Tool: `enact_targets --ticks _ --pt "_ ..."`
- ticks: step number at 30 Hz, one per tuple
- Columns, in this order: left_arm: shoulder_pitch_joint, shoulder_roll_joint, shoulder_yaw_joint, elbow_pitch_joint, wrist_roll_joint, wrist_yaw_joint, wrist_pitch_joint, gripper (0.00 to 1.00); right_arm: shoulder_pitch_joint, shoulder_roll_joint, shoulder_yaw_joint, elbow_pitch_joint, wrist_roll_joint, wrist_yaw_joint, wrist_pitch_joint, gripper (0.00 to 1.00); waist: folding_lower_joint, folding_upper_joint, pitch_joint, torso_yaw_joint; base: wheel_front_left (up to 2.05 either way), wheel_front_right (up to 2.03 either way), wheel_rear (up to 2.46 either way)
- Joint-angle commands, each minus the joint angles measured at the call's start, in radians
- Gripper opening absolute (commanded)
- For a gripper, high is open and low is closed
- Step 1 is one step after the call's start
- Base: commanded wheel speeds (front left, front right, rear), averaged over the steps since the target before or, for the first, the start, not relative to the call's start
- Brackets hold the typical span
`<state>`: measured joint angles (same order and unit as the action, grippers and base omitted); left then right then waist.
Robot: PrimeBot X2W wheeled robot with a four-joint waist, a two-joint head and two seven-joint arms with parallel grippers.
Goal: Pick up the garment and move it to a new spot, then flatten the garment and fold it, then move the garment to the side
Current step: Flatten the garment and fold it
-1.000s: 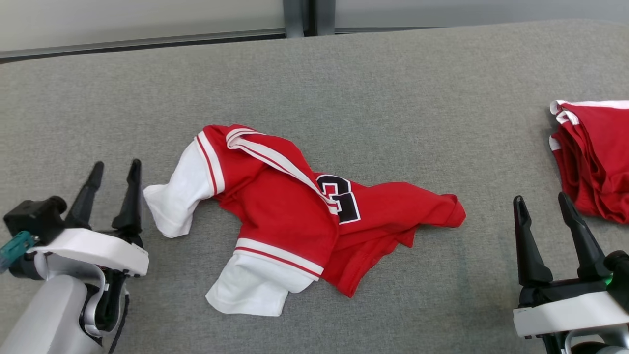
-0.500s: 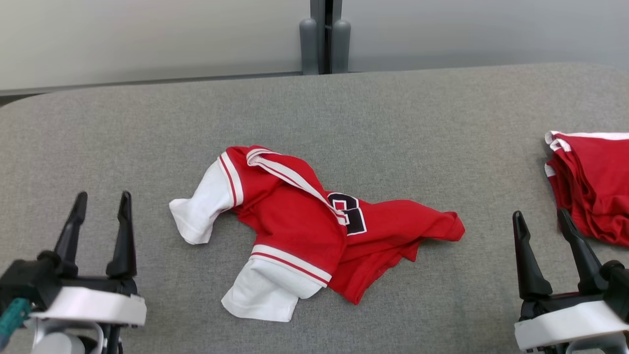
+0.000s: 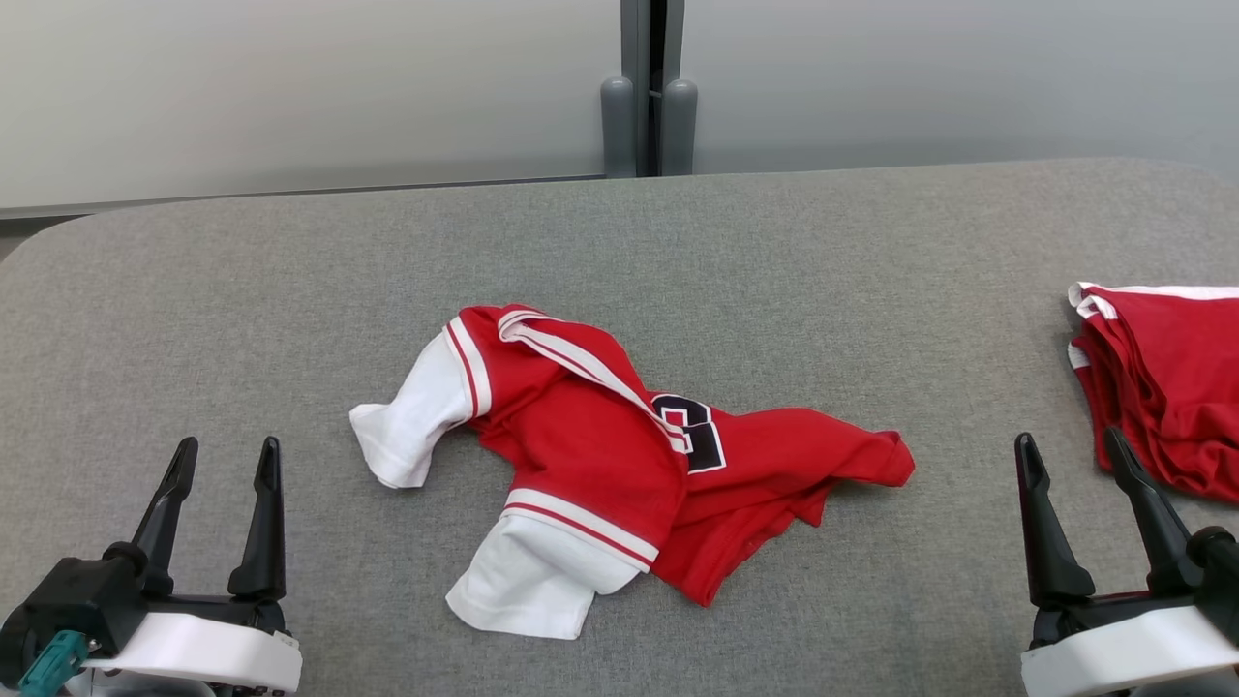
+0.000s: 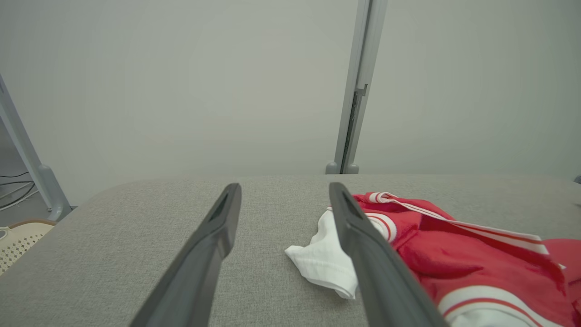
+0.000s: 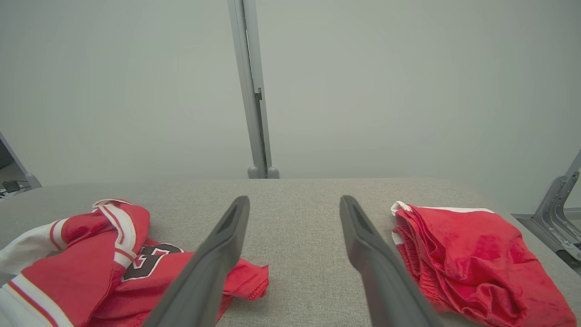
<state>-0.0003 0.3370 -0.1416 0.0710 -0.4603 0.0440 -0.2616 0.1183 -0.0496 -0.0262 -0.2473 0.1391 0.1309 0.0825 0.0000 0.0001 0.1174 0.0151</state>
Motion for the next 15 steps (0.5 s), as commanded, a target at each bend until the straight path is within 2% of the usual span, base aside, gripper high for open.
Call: enact_targets --ticks 1,6,10,15 --pt "-0.003 0.006 0.001 0.002 0.006 -0.001 -0.004 1.0 0.004 -0.002 -0.003 -0.005 -0.003 0.0 0.004 1.0 0.0 -0.0001 0.001 0.0 0.0 0.0 0.0" --pt "-0.023 0.004 -0.017 0.001 0.019 -0.004 -0.004 1.0 0.005 -0.002 -0.004 -0.012 -0.005 0.0 0.008 1.0 0.0 -0.0001 0.01 0.003 0.0 0.0 0.0" --pt "-0.049 -0.004 -0.077 -0.016 0.047 -0.022 0.024 1.0 0.003 -0.002 0.001 -0.019 -0.017 0.0 0.018 1.0 0.0 -0.0001 0.029 0.01 0.0 0.0 0.0" --pt "-0.076 -0.035 -0.219 -0.04 0.089 -0.089 0.081 1.0 -0.013 -0.002 0.01 -0.031 -0.023 0.0 0.022 1.0 0.0 -0.0001 0.066 0.009 0.0 0.0 0.0"
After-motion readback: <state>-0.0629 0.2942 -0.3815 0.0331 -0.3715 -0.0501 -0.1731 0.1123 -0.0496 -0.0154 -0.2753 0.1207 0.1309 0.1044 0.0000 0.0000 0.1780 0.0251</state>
